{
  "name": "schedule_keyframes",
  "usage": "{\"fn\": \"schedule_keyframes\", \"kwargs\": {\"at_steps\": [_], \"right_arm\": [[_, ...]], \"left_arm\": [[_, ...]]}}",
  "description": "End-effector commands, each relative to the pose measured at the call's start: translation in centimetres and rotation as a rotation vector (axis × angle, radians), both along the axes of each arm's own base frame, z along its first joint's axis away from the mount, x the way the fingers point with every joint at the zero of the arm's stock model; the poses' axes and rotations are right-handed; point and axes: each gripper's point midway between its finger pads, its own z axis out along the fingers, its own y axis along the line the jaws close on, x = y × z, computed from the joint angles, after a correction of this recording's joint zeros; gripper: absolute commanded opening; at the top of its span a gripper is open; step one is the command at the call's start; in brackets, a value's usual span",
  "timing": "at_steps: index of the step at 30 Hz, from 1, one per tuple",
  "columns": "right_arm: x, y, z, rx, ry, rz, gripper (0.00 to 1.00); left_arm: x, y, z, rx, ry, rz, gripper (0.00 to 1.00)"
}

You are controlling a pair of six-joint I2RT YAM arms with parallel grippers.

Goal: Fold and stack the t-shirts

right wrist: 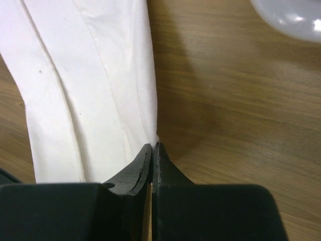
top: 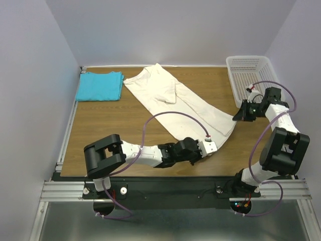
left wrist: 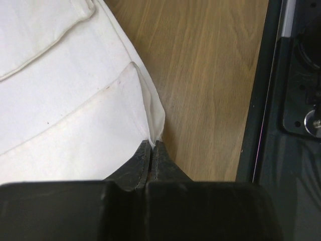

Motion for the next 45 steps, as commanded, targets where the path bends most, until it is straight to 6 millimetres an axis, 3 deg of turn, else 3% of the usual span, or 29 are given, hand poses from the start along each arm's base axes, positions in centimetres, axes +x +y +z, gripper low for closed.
{"fn": "schedule_keyframes", "kwargs": {"at_steps": [1,5,6,13,15,17,19,20,23,24,26,27,28,33,35,36,38,39,45], "right_arm": [[1.7,0.9,4.5,0.075,-0.098,-0.003,0.01],[2.8,1.7,5.5,0.131,-0.097,0.007,0.01],[3.1,1.9,5.6,0.138,-0.094,0.01,0.01],[6.7,4.6,6.3,0.164,-0.076,0.067,0.01],[7.7,5.1,5.7,0.172,-0.054,0.073,0.0],[9.1,5.9,6.7,0.178,-0.073,0.089,0.01],[10.3,6.4,6.4,0.191,-0.056,0.088,0.01],[11.3,7.1,7.5,0.187,-0.085,0.105,0.01],[12.9,8.5,7.0,0.211,-0.058,0.116,0.01],[13.7,9.0,7.9,0.217,-0.083,0.127,0.01],[14.9,10.3,7.2,0.248,-0.049,0.13,0.01],[15.9,10.6,8.2,0.251,-0.076,0.136,0.01],[16.4,11.6,7.1,0.264,-0.046,0.144,0.01],[19.8,14.0,6.5,0.301,-0.042,0.158,0.01],[21.3,15.2,7.3,0.312,-0.07,0.166,0.01],[22.1,15.1,6.1,0.315,-0.054,0.157,0.01],[23.0,17.2,6.6,0.324,-0.074,0.184,0.01],[23.5,17.6,5.4,0.324,-0.061,0.182,0.01],[25.9,20.0,5.2,0.344,-0.106,0.174,0.01]], "left_arm": [[0.6,0.2,5.1,-0.156,0.046,0.014,0.0],[2.1,1.3,7.8,-0.254,0.098,0.028,0.0],[3.2,1.8,8.0,-0.269,0.106,0.047,0.0],[5.1,2.9,10.3,-0.348,0.172,0.011,0.0],[5.6,3.1,10.1,-0.346,0.178,0.009,0.0],[6.3,3.5,9.7,-0.343,0.188,0.017,0.0],[6.8,4.0,9.4,-0.339,0.197,0.032,0.0],[7.7,4.6,9.5,-0.344,0.192,0.053,0.0],[8.9,5.8,9.6,-0.349,0.185,0.088,0.0],[10.1,6.6,9.7,-0.351,0.176,0.116,0.0],[11.9,8.0,9.8,-0.351,0.168,0.165,0.0],[12.5,8.4,9.9,-0.351,0.162,0.176,0.0],[13.0,8.8,9.9,-0.35,0.162,0.18,0.0],[17.2,11.3,9.6,-0.339,0.175,0.26,0.0],[18.0,11.8,9.6,-0.341,0.189,0.267,0.0],[18.4,12.0,9.3,-0.337,0.201,0.276,0.0],[19.3,13.0,9.0,-0.337,0.214,0.297,0.0],[19.5,13.4,8.5,-0.331,0.229,0.307,0.0],[22.0,16.2,7.2,-0.334,0.271,0.391,0.0]]}}
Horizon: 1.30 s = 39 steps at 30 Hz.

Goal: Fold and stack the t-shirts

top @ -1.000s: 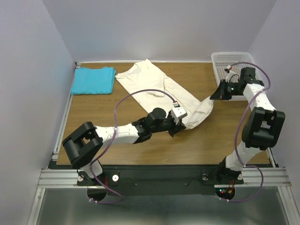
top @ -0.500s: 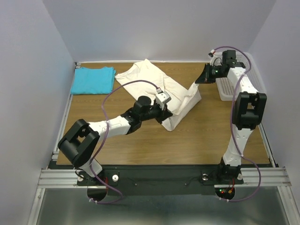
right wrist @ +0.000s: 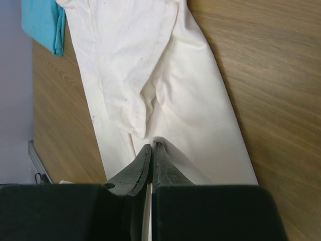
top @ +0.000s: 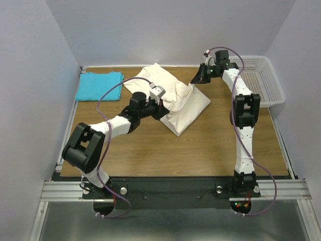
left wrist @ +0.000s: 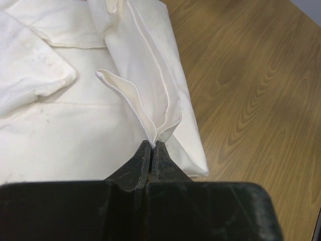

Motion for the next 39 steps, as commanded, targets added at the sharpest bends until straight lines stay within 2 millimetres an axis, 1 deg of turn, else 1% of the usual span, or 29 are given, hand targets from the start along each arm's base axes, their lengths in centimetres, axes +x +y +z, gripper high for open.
{"fn": "schedule_keyframes", "kwargs": {"at_steps": [1,2,3,4,6,7,11,14,15,16,20,25,32,33,36,39], "right_arm": [[2.8,1.6,2.6,0.041,-0.109,-0.026,0.01],[3.2,1.8,2.8,0.05,-0.116,-0.034,0.01],[3.5,2.0,2.8,0.056,-0.123,-0.038,0.01],[3.7,2.1,2.8,0.064,-0.127,-0.043,0.01],[4.4,2.7,2.5,0.078,-0.131,-0.06,0.01],[4.6,3.0,2.4,0.085,-0.127,-0.067,0.01],[5.3,3.8,1.8,0.092,-0.134,-0.083,0.01],[6.0,4.0,1.5,0.095,-0.144,-0.106,0.01],[6.2,3.8,1.1,0.095,-0.138,-0.114,0.01],[6.2,4.0,1.1,0.099,-0.136,-0.113,0.01],[6.4,4.2,0.7,0.1,-0.133,-0.124,0.01],[7.1,5.0,1.2,0.119,-0.16,-0.134,0.0],[7.8,5.6,1.7,0.15,-0.173,-0.153,0.01],[7.7,5.7,2.0,0.159,-0.177,-0.147,0.0],[7.6,6.1,2.5,0.174,-0.183,-0.146,0.0],[8.0,6.2,3.1,0.18,-0.198,-0.166,0.01]], "left_arm": [[1.8,0.9,1.3,-0.045,-0.002,0.015,0.0],[2.1,1.2,0.8,-0.041,0.01,0.023,0.0],[2.5,1.6,0.7,-0.042,0.015,0.03,0.0],[3.2,2.2,0.9,-0.046,0.012,0.047,0.0],[4.0,2.7,0.2,-0.05,0.038,0.056,0.0],[4.5,3.0,0.3,-0.056,0.042,0.063,0.0],[5.8,3.4,-0.3,-0.055,0.057,0.07,0.0],[6.6,3.9,-0.7,-0.055,0.065,0.084,0.0],[6.6,3.9,-0.9,-0.054,0.071,0.084,0.0],[6.8,3.9,-0.7,-0.055,0.068,0.082,0.0],[7.2,4.6,-1.2,-0.055,0.079,0.096,0.0],[7.6,5.4,-1.7,-0.053,0.089,0.107,0.0],[7.9,6.1,-1.2,-0.06,0.073,0.105,0.0],[8.0,6.1,-0.6,-0.067,0.055,0.103,0.0],[8.1,6.2,0.1,-0.078,0.031,0.1,0.0],[8.8,6.8,0.1,-0.092,0.034,0.125,0.0]]}}
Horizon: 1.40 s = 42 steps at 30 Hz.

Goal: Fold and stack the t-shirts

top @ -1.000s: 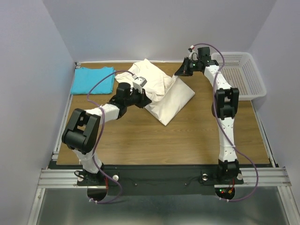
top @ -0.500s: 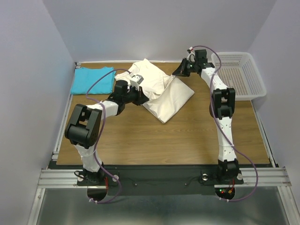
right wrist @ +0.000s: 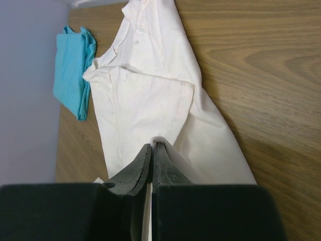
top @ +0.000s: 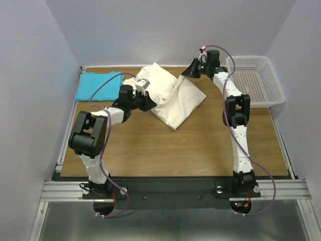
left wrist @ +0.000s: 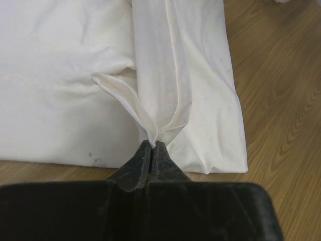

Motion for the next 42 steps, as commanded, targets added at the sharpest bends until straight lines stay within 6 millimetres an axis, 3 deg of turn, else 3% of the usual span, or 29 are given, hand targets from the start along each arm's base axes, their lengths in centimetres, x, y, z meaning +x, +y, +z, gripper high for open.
{"fn": "schedule_keyframes", "kwargs": {"at_steps": [1,12,28,30,34,37,42], "right_arm": [[2.0,0.6,3.0,0.028,-0.118,-0.042,0.01],[2.7,0.5,0.2,0.004,-0.092,-0.076,0.01],[3.2,1.6,-0.7,-0.008,-0.109,-0.085,0.04],[3.3,1.8,-0.6,0.0,-0.113,-0.085,0.11],[3.2,2.5,0.7,0.031,-0.137,-0.063,0.4],[3.2,2.5,2.8,0.045,-0.183,-0.048,0.55],[2.9,2.5,5.8,0.054,-0.244,-0.021,0.64]], "left_arm": [[1.9,0.1,4.2,-0.066,-0.107,0.007,0.0],[4.3,0.9,2.9,-0.089,-0.059,0.057,0.0],[4.7,2.0,1.2,-0.083,-0.013,0.108,0.0],[4.8,2.2,1.0,-0.08,-0.009,0.12,0.0],[5.2,2.7,0.8,-0.08,-0.001,0.156,0.01],[6.0,3.3,0.8,-0.088,0.013,0.201,0.13],[7.0,4.5,0.7,-0.098,0.027,0.277,0.24]]}}
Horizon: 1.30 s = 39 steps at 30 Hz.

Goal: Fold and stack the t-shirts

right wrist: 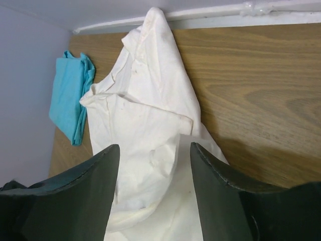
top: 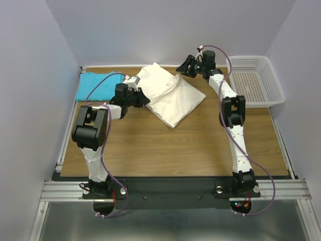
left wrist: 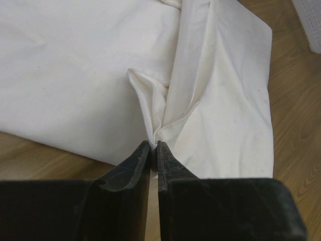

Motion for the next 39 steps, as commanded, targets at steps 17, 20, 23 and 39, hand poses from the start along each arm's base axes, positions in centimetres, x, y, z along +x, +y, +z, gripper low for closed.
{"fn": "schedule_keyframes", "kwargs": {"at_steps": [17,20,23,39], "right_arm": [[-2.9,-0.2,8.6,-0.019,-0.223,0.135,0.66],[-5.3,-0.5,9.6,-0.056,-0.261,0.194,0.66],[-8.0,-1.4,10.1,-0.129,-0.315,0.243,0.66],[-20.5,-9.4,6.9,-0.598,-0.425,0.388,0.72]], "left_arm": [[3.7,4.7,5.1,-0.028,-0.106,0.23,0.51],[2.8,4.9,6.1,0.0,-0.131,0.217,0.59],[1.5,5.2,6.3,0.009,-0.099,0.218,0.59],[-14.0,-5.8,5.7,0.078,-0.043,-0.023,0.6]]}}
